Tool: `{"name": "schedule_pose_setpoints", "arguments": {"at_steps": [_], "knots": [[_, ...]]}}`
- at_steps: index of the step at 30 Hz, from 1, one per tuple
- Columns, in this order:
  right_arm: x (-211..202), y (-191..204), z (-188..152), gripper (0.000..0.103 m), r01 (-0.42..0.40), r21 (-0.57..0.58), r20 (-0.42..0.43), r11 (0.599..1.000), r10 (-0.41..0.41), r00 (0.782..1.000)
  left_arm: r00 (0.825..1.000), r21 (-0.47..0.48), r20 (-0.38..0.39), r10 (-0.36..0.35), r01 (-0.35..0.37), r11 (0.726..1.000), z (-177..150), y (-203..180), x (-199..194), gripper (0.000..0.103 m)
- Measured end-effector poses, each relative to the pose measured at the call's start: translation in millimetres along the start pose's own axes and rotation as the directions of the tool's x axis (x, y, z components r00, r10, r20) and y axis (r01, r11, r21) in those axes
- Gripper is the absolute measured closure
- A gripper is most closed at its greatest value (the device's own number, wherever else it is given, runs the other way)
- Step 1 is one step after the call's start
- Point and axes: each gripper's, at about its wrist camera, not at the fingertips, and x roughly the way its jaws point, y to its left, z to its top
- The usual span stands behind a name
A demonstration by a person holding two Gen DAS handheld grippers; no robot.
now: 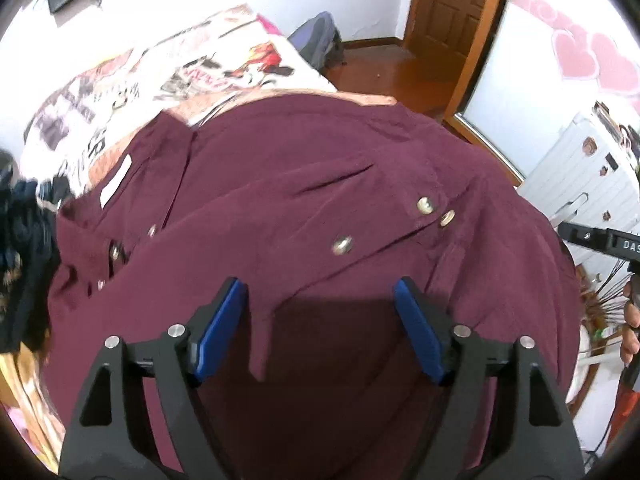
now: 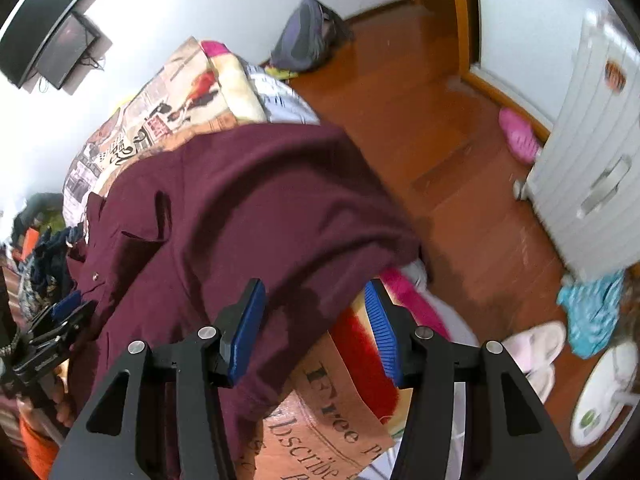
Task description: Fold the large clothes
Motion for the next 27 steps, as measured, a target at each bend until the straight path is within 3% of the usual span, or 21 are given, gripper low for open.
{"name": "schedule_pose_setpoints", "arguments": {"at_steps": [5, 9, 13, 18, 25, 27], "knots": [[21.0, -23.5, 0.5, 0.055, -0.094, 0.129, -0.058, 0.987, 0.102, 0.993, 1.0, 0.06, 0.021, 0.021, -0.022, 0.998, 2.0, -17.7, 1.7, 0.027], [28.8, -38.9, 5.9, 0.054, -0.16, 0.216, -0.056, 0.963, 0.176, 0.983, 0.999, 0.031, 0.038, -0.002, 0.001, 1.0, -1.4, -12.3, -5.3, 0.027], [41.1, -47.1, 13.7, 0.054, -0.179, 0.267, -0.042, 0.947, 0.197, 0.98, 0.997, -0.015, 0.061, -0.038, 0.039, 0.999, -3.1, -1.6, -19.6, 0.027], [55.3, -46.1, 24.4, 0.054, -0.149, 0.309, -0.04, 0.939, 0.169, 0.985, 0.995, -0.045, 0.097, -0.012, 0.016, 0.999, -7.5, 9.3, -39.0, 0.027], [40.7, -25.7, 32.2, 0.088, -0.052, 0.238, 0.02, 0.97, 0.048, 0.999, 0.991, -0.087, 0.125, 0.036, -0.026, 0.996, -19.3, 32.7, -59.1, 0.027], [25.6, -15.9, 34.0, 0.092, -0.036, 0.197, 0.068, 0.98, 0.022, 0.997, 0.99, -0.093, 0.13, 0.053, -0.041, 0.995, -22.4, 37.9, -62.8, 0.027]]}}
